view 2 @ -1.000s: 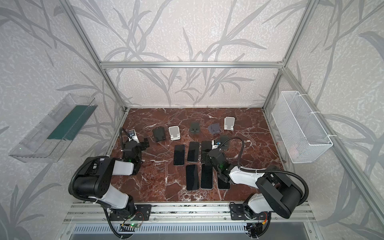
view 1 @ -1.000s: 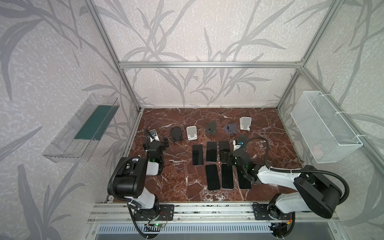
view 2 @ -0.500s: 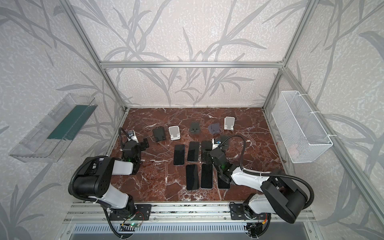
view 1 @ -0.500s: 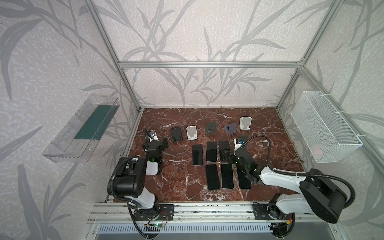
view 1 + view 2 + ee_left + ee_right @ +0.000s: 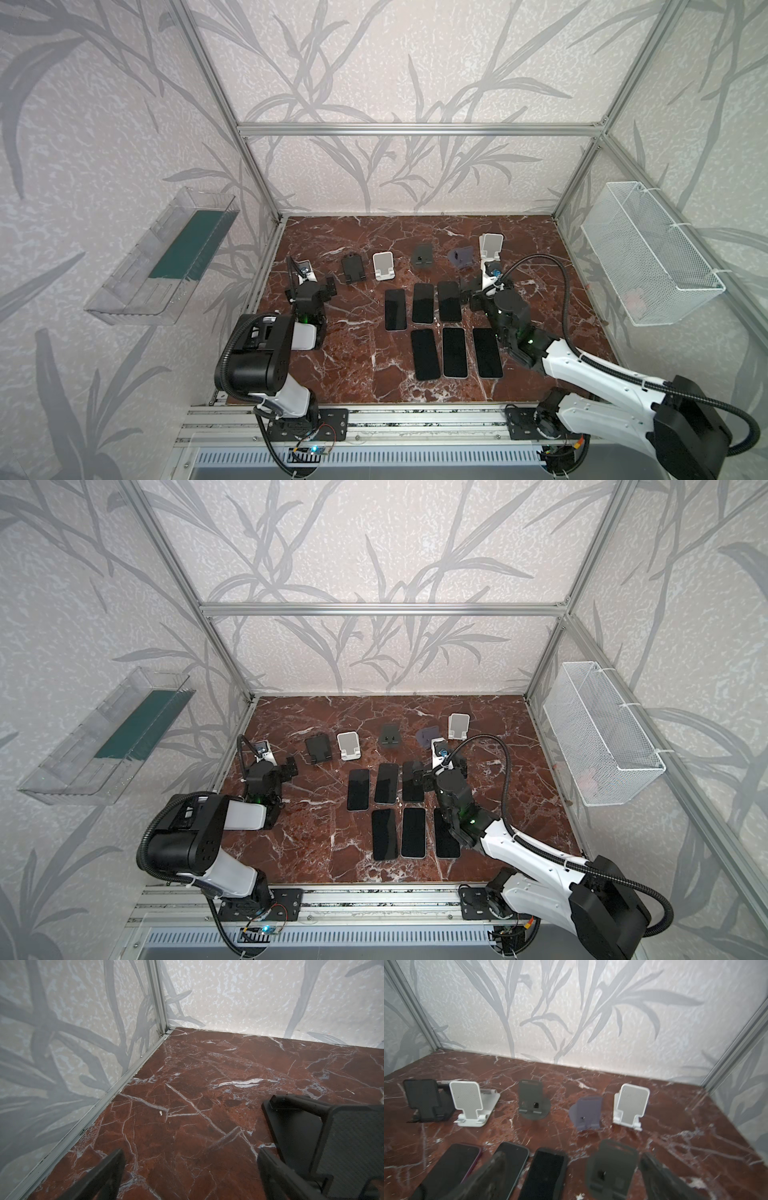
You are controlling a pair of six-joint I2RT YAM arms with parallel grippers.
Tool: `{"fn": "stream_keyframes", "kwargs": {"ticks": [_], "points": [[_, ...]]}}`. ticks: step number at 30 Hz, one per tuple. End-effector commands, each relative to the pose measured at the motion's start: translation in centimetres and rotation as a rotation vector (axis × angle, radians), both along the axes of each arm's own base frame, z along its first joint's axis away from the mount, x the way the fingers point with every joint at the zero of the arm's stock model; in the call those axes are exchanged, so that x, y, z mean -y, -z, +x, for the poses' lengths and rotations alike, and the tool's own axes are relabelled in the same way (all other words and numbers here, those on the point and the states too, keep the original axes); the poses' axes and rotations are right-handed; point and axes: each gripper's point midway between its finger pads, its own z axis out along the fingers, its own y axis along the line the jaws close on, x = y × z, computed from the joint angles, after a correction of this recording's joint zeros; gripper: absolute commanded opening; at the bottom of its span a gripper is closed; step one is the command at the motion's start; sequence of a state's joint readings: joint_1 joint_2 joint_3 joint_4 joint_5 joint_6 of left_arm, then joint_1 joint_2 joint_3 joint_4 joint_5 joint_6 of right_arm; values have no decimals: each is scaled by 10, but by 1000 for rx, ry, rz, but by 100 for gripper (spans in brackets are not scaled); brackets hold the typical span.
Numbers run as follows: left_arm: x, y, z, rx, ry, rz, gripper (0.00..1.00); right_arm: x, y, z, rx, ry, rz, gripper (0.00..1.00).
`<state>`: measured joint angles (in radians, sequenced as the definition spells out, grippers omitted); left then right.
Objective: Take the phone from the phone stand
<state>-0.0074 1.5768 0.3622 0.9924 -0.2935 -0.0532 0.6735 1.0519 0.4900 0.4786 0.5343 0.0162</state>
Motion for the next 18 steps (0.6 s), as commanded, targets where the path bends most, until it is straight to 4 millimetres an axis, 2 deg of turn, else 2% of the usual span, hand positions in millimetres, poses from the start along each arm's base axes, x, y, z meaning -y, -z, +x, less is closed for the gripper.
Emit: {"fn": "stream_keyframes", "kwargs": {"ticks": [1, 5, 9, 13, 18], "points": [[1, 1, 0, -5, 1, 5, 99, 42, -16, 4, 80, 112, -94, 99], [1, 0, 0, -4, 2, 4, 99, 88, 7, 6, 70, 175, -45, 99], [1, 1, 0, -4, 2, 4, 99, 114, 47, 4, 33, 207, -94, 99], [1, 1, 0, -6, 1, 4, 99, 125, 68, 6, 26, 237, -76, 99], [1, 0, 0, -5, 1, 5, 99, 120, 87, 18, 29, 216, -100, 99]]}}
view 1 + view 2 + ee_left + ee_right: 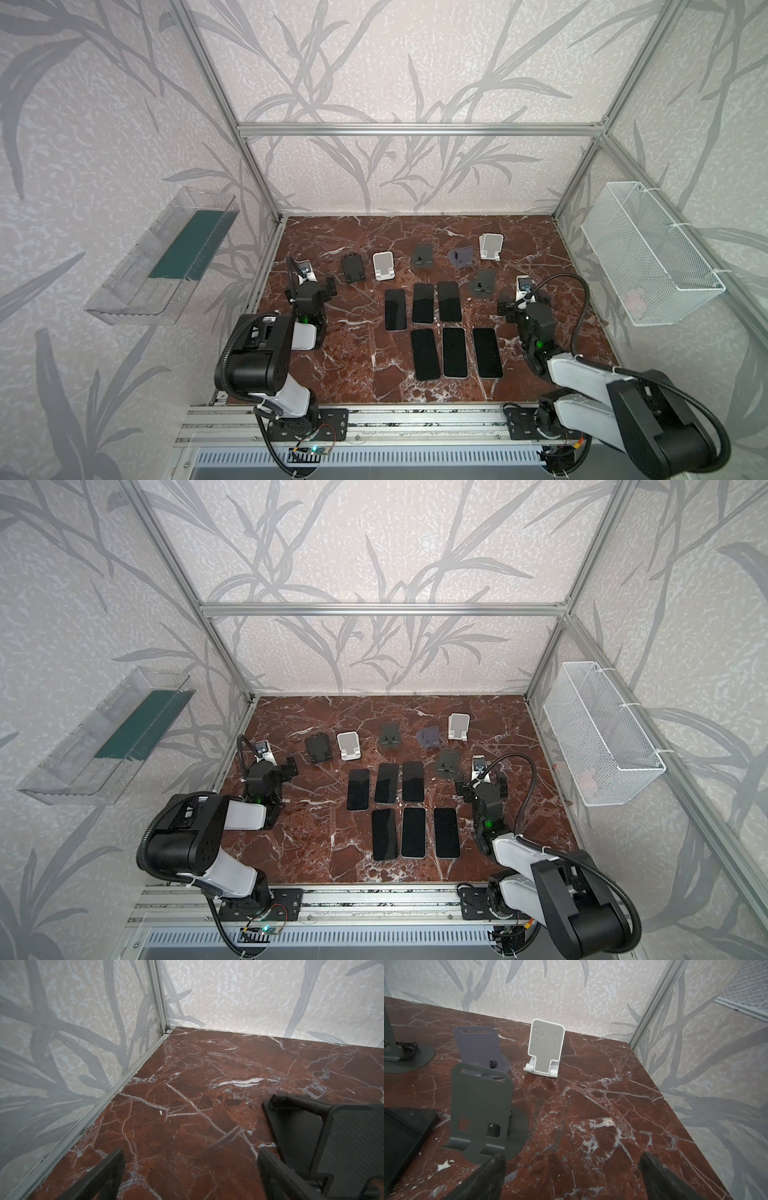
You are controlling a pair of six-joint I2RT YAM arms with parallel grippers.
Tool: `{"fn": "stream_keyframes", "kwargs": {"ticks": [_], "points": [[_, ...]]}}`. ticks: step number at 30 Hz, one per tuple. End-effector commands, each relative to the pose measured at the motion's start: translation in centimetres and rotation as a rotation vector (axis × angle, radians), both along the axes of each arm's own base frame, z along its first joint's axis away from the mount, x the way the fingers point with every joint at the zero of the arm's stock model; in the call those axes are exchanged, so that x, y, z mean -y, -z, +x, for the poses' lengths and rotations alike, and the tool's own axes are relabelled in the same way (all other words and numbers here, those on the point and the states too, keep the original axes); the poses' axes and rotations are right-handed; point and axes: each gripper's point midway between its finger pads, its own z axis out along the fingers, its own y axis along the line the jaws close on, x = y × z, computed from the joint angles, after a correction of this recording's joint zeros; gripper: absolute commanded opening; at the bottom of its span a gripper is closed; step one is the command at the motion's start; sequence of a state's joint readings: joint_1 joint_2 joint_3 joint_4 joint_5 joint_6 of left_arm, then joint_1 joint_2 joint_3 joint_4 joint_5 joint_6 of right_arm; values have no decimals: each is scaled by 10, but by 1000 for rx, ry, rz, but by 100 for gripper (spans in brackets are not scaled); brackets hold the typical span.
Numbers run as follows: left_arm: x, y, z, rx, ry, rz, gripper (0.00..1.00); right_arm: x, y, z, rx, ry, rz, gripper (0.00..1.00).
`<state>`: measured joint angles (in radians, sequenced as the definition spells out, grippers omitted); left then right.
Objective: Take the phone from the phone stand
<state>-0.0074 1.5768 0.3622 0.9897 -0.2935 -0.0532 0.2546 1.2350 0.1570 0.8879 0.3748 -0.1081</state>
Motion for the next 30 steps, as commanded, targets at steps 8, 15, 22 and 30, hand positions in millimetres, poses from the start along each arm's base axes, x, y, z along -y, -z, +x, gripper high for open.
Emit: {"fn": "stream_keyframes", "kwargs": {"ticks": [8, 15, 22, 30], "points": [[1, 0, 0, -4, 0, 5, 99, -7, 3, 39, 131, -15, 3, 99], [1, 0, 0, -3, 1, 4, 99, 12, 14, 61, -5, 39, 93, 99], [1, 0, 1, -3, 0, 4, 99, 14, 15, 61, -9, 42, 96, 99], [1, 0, 0, -4, 1, 4, 99, 14, 15, 61, -8, 40, 95, 99]]}}
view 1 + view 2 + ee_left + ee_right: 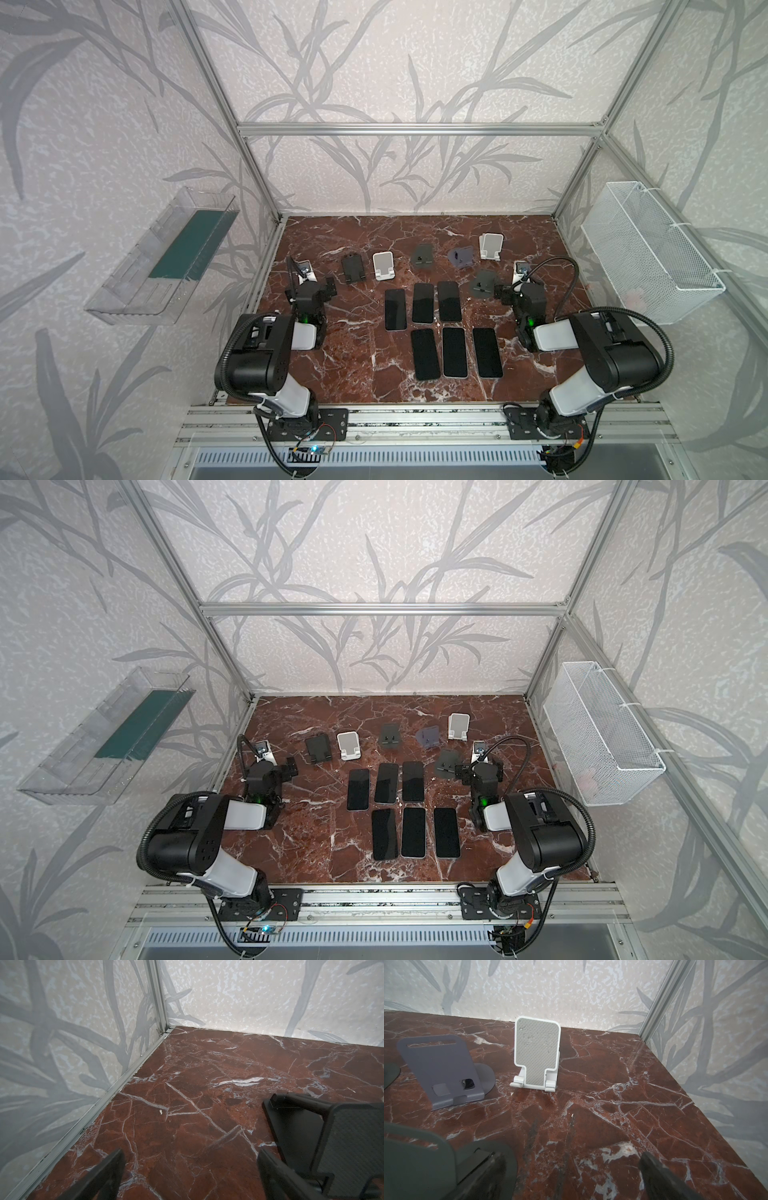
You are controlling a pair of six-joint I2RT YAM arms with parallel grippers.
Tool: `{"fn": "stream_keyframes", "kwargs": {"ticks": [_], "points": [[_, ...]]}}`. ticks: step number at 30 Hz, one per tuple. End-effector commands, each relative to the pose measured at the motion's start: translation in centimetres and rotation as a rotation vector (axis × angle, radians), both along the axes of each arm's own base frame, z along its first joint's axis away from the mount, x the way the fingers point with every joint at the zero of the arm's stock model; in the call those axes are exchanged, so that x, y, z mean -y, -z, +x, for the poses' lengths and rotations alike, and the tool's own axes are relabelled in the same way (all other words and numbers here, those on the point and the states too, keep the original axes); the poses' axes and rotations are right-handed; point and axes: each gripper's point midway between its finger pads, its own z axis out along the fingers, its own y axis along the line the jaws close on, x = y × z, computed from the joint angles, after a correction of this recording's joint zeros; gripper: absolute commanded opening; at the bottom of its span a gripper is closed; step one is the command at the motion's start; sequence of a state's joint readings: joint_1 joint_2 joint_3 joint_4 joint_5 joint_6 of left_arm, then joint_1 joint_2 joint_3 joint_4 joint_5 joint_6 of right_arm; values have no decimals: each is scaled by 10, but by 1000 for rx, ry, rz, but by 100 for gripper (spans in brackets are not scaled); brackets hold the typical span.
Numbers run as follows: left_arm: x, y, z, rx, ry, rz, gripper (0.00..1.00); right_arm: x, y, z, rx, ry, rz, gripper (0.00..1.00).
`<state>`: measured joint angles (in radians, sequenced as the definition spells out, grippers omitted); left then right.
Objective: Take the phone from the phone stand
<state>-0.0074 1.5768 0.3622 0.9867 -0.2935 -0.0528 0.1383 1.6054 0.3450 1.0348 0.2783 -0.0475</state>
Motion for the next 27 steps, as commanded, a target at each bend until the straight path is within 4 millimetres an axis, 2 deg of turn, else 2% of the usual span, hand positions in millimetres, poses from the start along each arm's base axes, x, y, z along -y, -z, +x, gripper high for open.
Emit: {"fn": "stream_keyframes", "kwargs": {"ticks": [1, 18, 21, 27], "points": [[1, -1, 1, 1, 1, 3, 99, -1, -8, 2, 24, 1, 17, 99], [1, -1, 1, 0, 1, 4, 99, -2, -8, 2, 22, -1, 8, 99], [1, -1, 1, 1, 1, 3, 99, -11, -7, 4, 13, -44, -6, 99], [1, 0, 1, 0, 1, 3, 99, -11, -7, 4, 15, -45, -8, 99]]}}
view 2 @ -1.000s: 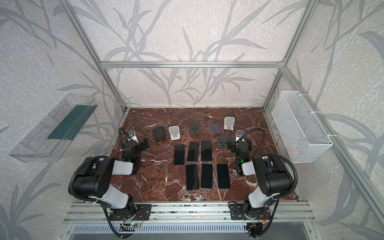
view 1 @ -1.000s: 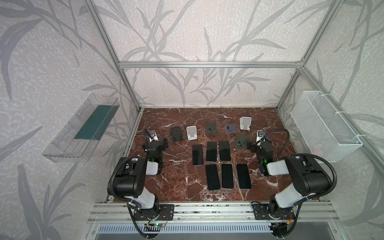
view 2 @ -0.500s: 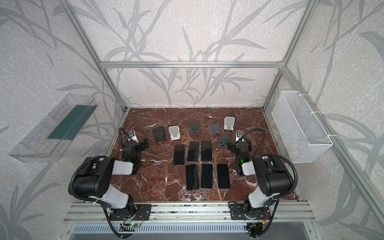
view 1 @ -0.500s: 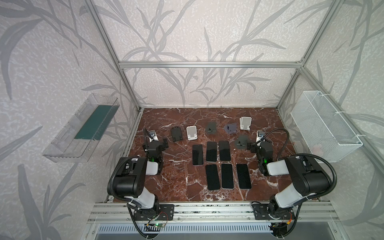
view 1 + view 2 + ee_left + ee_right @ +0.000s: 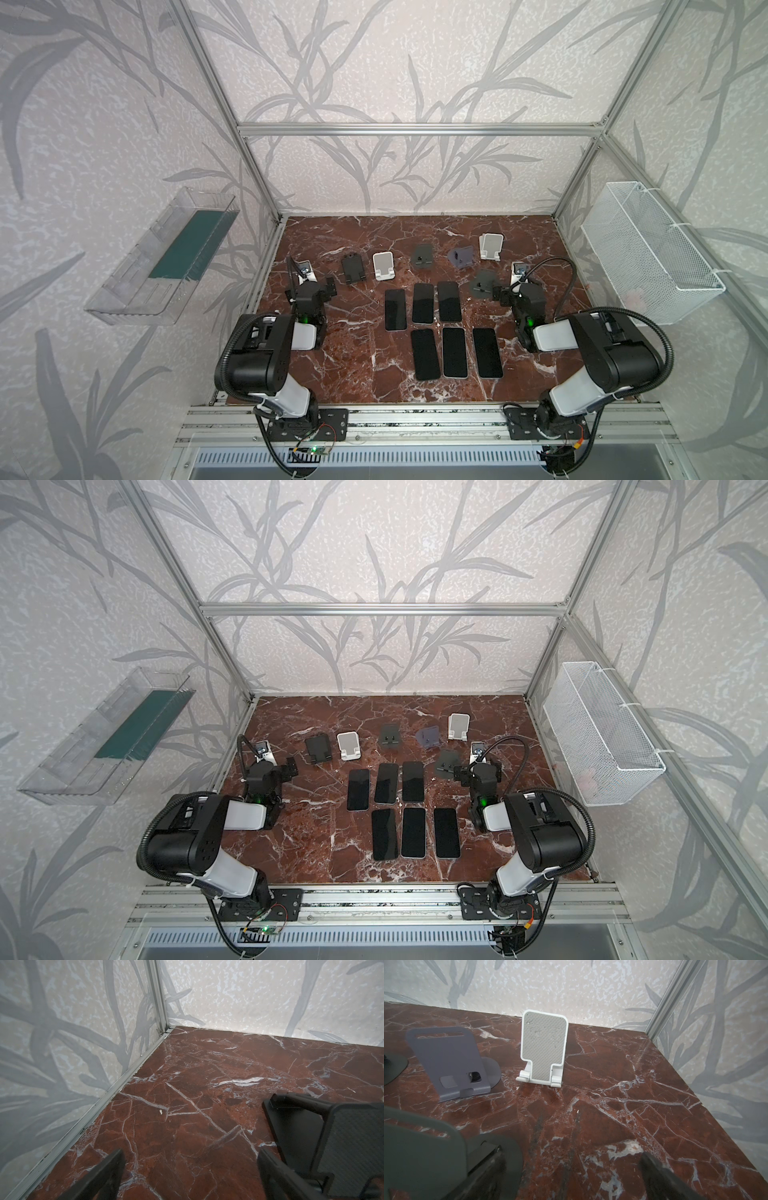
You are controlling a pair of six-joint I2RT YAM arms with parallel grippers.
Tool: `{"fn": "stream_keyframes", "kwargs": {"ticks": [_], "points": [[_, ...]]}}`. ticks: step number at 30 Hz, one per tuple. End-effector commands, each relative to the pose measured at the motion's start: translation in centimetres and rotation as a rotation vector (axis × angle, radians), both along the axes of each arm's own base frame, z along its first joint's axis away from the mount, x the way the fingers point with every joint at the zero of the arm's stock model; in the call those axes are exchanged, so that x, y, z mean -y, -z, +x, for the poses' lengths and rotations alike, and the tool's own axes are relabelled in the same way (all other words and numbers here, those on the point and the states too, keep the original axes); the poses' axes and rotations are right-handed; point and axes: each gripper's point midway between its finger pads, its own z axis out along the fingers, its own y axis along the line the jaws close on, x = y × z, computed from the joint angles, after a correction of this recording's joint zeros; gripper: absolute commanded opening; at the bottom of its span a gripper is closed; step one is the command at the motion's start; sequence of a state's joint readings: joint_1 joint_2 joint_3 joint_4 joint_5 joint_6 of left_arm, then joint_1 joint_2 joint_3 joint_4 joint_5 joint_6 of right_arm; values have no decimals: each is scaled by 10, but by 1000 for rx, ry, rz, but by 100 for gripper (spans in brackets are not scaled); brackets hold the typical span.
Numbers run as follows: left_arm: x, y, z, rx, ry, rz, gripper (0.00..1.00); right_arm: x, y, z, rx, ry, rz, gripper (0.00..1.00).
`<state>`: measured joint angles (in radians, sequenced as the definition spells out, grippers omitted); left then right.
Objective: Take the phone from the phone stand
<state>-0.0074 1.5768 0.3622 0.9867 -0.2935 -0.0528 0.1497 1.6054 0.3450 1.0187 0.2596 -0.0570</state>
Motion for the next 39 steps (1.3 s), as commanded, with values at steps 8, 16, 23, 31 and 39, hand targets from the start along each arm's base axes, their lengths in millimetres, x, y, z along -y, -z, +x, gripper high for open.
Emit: {"fn": "stream_keyframes", "kwargs": {"ticks": [8, 16, 23, 31, 39], "points": [[1, -1, 1, 2, 2, 4, 99, -4, -11, 5, 34, -14, -3, 99], [1, -1, 1, 0, 1, 5, 99, -8, -11, 4, 39, -27, -16, 99], [1, -1, 1, 0, 1, 5, 99, -8, -11, 4, 39, -25, -19, 99], [1, -1, 1, 0, 0, 4, 99, -8, -11, 4, 39, -26, -19, 99], [1, -1, 1, 0, 0, 4, 99, -9, -11, 4, 37, -29, -18, 99]]}}
